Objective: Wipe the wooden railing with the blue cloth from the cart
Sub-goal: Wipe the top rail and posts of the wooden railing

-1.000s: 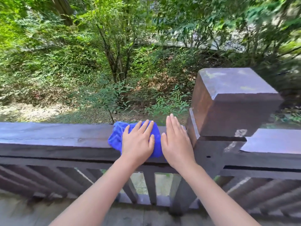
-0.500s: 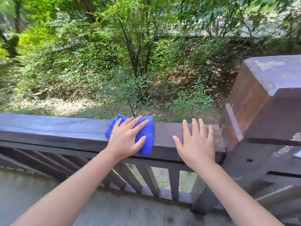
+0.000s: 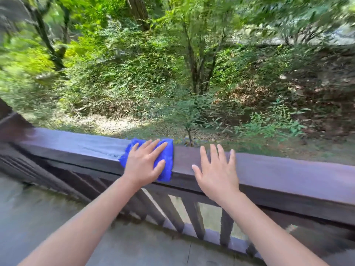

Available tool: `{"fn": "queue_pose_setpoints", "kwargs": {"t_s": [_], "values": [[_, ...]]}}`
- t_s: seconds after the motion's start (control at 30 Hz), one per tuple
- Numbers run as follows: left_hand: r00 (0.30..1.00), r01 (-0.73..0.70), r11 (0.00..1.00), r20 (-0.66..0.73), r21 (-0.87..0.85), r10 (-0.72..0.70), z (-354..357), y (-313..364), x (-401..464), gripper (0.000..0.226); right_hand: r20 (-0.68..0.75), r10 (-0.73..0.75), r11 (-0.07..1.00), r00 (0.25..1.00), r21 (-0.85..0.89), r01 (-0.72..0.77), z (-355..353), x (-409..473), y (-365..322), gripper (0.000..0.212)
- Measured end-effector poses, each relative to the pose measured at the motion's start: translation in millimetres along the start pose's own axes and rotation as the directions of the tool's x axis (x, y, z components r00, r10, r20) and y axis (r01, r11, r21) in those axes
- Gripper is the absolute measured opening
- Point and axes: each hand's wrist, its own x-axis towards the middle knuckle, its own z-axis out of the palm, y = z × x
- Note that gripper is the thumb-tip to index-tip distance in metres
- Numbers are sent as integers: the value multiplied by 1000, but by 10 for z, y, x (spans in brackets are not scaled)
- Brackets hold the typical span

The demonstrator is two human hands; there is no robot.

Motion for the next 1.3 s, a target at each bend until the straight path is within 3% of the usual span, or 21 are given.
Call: {"fn": "queue_pose_setpoints", "kwargs": {"t_s": [0.17,0.33,0.63,0.8,0.9,1.07,1.2,1.3], "values": [[999,0,999,33,43,-1,120,184,71,68,-26,60,998,998,-7,-60,67,155,-393,56],[996,-84,996,-6,-3,84,121,137,63,59,-36,83,995,996,-60,-85,59,167,-434,59],[970,-224,975,-99,16,224,76,-920,-19,54,49,13,998,999,-65,-10,128,425,-885,67],[990,-138,990,-27,3,138,-44,-1786,-83,53,62,-37,998,997,-56,41,136,550,-1318,67],[1000,-17,1000,-16,-14,17,-164,-2266,-99,53,57,-45,998,997,-47,48,181,639,-1591,65],[993,97,994,-56,-52,-100,-119,-2299,-68,55,49,-85,995,995,-49,87,303,858,-2151,67],[997,-14,998,-72,-62,10,-17,-2247,-31,53,55,-40,997,998,-62,44,348,1038,-2562,62],[992,-117,992,-61,-42,114,-34,-2629,-19,54,51,30,997,998,-77,-26,383,1130,-2782,61]]}}
